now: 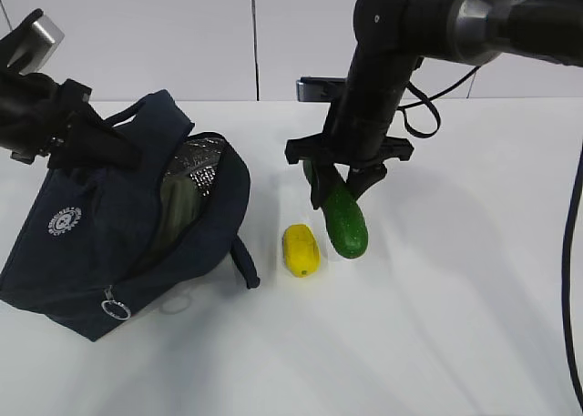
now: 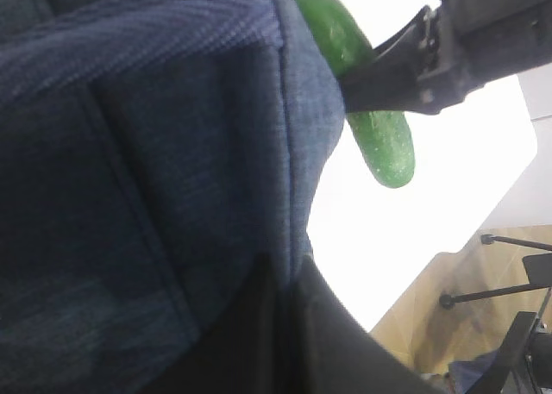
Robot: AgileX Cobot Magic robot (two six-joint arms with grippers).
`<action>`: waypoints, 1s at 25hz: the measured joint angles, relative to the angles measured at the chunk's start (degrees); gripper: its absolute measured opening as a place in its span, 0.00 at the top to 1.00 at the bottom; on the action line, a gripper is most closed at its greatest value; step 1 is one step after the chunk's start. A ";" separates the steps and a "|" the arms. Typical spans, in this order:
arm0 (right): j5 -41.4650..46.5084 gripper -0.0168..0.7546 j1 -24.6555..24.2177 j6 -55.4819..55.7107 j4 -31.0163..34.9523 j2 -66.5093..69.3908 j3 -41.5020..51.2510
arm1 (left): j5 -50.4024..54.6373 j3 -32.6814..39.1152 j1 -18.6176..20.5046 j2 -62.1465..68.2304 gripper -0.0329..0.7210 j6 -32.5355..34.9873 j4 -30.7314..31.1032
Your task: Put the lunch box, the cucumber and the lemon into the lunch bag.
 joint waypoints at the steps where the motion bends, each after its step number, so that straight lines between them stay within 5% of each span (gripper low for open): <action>1: 0.15 0.55 0.00 -0.48 0.78 0.00 -0.82 | 0.00 0.00 0.00 0.00 0.97 0.00 0.00; 12: 0.28 0.55 0.00 -9.77 19.28 0.00 -2.68 | 0.21 0.00 0.00 0.00 0.97 0.00 -0.68; 25: 0.28 0.55 0.08 -20.54 41.10 0.43 -2.73 | -1.61 0.00 0.00 0.02 0.97 0.00 -9.92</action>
